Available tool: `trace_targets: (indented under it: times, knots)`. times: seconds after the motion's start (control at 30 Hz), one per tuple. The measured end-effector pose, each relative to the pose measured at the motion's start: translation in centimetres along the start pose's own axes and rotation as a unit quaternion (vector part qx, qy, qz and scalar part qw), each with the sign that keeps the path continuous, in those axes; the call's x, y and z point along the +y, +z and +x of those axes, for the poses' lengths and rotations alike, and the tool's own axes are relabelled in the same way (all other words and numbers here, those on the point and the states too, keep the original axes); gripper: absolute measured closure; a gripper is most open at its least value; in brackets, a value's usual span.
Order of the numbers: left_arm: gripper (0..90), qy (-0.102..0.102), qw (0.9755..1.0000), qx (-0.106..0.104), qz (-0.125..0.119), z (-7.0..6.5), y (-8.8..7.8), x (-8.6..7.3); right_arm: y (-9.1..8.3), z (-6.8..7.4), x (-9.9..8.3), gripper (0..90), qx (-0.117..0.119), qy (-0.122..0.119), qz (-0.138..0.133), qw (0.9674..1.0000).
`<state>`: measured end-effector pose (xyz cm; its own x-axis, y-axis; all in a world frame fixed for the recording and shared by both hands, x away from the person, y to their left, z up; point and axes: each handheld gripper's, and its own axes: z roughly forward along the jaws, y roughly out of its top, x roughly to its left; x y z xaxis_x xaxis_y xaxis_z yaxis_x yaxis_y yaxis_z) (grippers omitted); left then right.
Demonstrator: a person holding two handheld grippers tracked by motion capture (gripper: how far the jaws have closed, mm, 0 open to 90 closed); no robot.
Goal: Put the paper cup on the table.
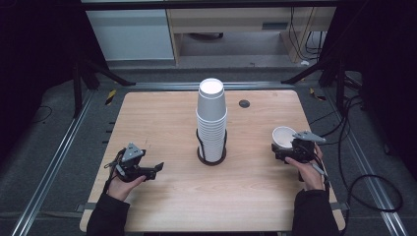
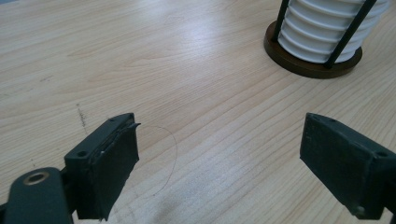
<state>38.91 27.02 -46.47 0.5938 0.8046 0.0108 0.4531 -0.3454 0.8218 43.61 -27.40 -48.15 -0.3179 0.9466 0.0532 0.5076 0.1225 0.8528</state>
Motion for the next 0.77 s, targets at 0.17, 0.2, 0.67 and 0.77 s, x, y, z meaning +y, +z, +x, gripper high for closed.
trace_targets:
  times: [0.17,0.2,0.67,0.77]
  knots:
    - [10.7,-0.006,1.0000,0.006,-0.002,0.5,-0.4,-0.1,-0.8,0.2,-0.3,1.7,-0.008,-0.002,0.020,0.9998]
    - [10.7,-0.006,1.0000,0.006,-0.002,0.5,-0.4,-0.1,-0.8,0.2,-0.3,1.7,-0.008,-0.002,0.020,0.9998]
    - [10.3,-0.016,0.9997,0.015,-0.004,1.3,-1.0,-0.3,-3.8,2.3,-1.8,0.3,-0.004,-0.016,0.047,0.9987]
    - [10.2,-0.020,0.9996,0.018,-0.002,1.6,-1.1,-0.5,-4.4,2.6,-2.4,0.3,-0.008,-0.014,0.061,0.9980]
